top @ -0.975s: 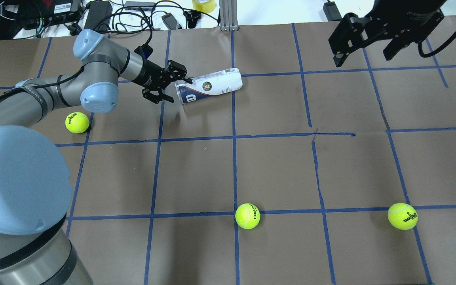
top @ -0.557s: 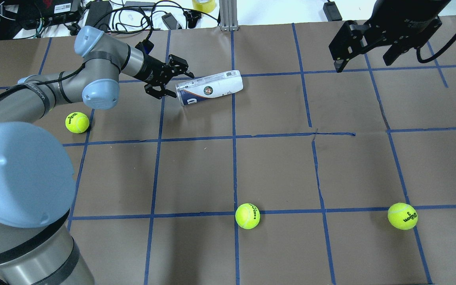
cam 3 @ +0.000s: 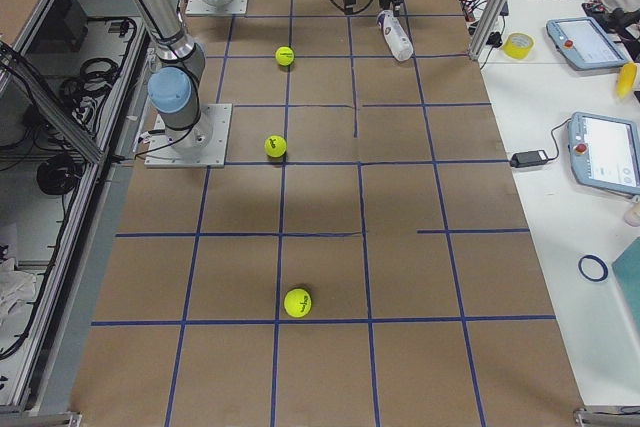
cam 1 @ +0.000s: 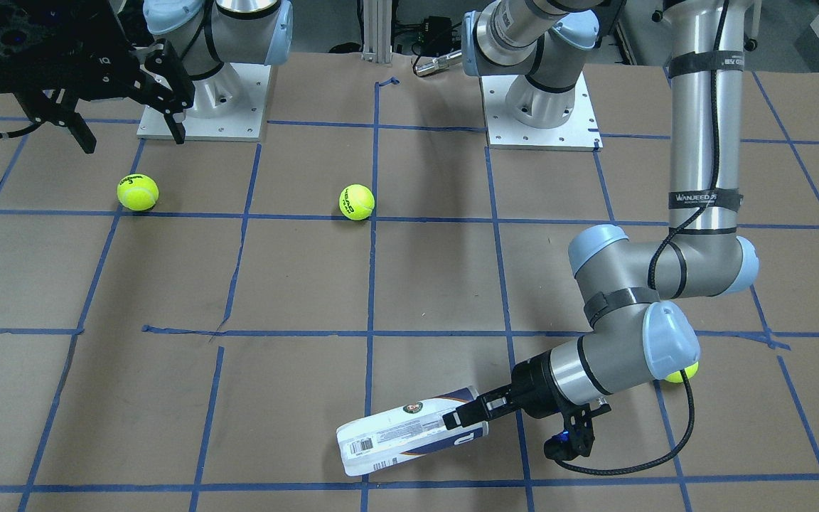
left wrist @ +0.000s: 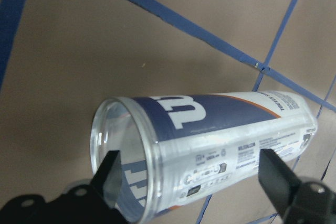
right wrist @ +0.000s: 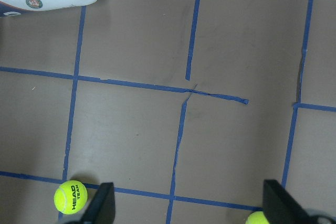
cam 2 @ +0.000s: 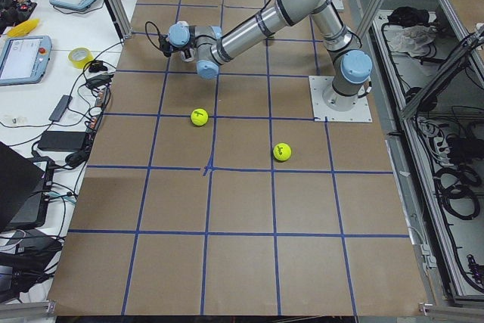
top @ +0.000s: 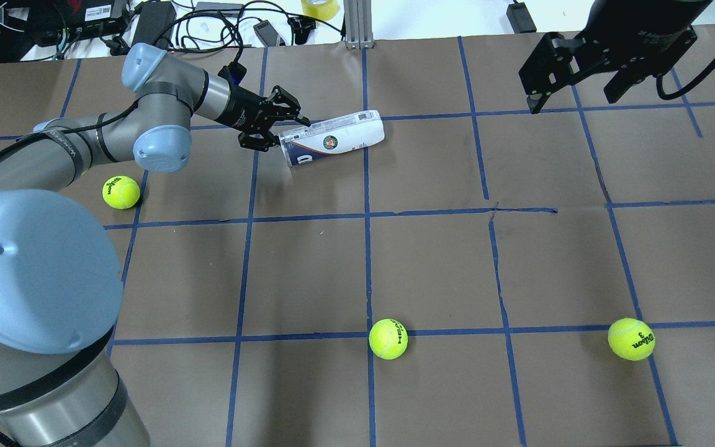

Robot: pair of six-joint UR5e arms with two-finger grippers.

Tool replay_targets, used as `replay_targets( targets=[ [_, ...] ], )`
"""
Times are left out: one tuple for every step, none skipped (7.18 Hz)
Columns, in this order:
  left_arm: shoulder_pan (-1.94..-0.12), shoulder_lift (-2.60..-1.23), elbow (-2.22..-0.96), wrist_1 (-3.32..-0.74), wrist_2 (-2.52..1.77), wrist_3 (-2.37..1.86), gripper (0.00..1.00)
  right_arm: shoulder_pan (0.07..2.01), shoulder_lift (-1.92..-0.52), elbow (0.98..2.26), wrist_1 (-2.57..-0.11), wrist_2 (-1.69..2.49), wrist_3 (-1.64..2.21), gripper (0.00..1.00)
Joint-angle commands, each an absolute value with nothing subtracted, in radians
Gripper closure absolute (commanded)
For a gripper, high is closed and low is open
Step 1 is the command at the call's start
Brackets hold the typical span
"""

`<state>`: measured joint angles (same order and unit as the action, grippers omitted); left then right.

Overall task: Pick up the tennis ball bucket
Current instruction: 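Close the left gripper on the can's open end, then lift and rotate the can upright with the left gripper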

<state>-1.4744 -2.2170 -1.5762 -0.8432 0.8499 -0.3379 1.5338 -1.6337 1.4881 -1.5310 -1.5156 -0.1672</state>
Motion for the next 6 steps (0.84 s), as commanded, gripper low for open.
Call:
replay_targets(
  targets=[
    [-1.476, -2.207, -1.575, -0.851, 0.835, -0.374, 1.00, 1.534, -1.629, 1.494, -1.532, -1.516, -0.161, 0.00],
    [-1.476, -2.197, -1.568, -0.854, 0.839, -0.418, 1.00, 1.537, -1.620, 1.494, -1.534, -1.508, -0.163, 0.00],
    [-1.479, -2.166, -1.543, -0.876, 0.848, -0.461, 1.00, 1.532, -1.621, 1.494, -1.523, -1.520, -0.172, 0.00],
    [-1.479, -2.140, -1.489, -0.935, 0.857, -0.469, 1.00, 1.534, -1.618, 1.494, -1.529, -1.520, -0.170, 0.00],
    [-1.485, -2.119, -1.411, -1.063, 0.967, -0.454, 1.00, 1.532, -1.618, 1.494, -1.532, -1.520, -0.170, 0.00],
    [-1.505, -2.096, -1.347, -1.195, 1.079, -0.421, 1.00, 1.532, -1.618, 1.494, -1.531, -1.520, -0.170, 0.00]
  ],
)
